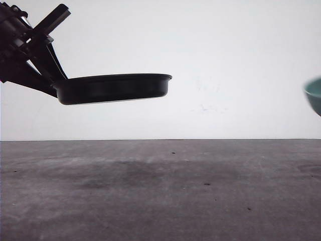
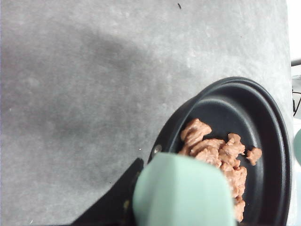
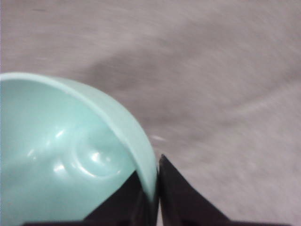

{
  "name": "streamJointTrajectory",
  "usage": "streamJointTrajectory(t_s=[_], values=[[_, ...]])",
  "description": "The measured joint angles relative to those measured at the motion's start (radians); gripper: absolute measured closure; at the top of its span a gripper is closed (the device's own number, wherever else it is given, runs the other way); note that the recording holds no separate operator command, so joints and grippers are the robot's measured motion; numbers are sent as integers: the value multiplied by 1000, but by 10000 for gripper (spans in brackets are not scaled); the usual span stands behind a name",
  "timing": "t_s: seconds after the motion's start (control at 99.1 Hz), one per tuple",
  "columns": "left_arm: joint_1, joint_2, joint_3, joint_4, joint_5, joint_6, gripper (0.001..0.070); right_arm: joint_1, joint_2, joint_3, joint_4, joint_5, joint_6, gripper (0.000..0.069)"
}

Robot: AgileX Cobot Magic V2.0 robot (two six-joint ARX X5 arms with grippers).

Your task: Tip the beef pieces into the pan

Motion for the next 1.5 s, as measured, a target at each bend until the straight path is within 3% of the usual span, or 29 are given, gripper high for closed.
streamJointTrajectory(t_s=[0.262,0.474,0.535,0.646,0.696,0.767,0.878,0.959,1.1,1.16,1.271,1.504], values=[[0,0,0,26,0,0,664,-27,24,-184,6,-27,-18,676],[0,0,0,26,0,0,664,-27,32,-204,25,-55,-20,662],[0,0,0,26,0,-1,664,-27,32,-204,24,-58,-22,575],[0,0,0,24,0,0,664,-26,27,-199,15,-84,-23,257],[0,0,0,20,0,0,664,-26,19,-185,5,-106,-23,152],[0,0,0,16,-2,0,664,-26,-1,-139,-15,-142,-23,89],[0,0,0,14,-35,1,664,-25,-48,-4,-45,-171,-23,62],[0,0,0,11,-80,3,664,-17,-92,107,-73,-223,-16,111],[0,17,1,21,-158,7,664,46,-185,277,-53,-375,-9,511],[2,45,1,29,-168,18,664,96,-230,328,-18,-402,-5,610],[2,115,1,32,-167,24,664,195,-307,364,10,-400,15,664],[2,256,1,19,-116,52,664,294,-399,363,-110,-316,19,676]])
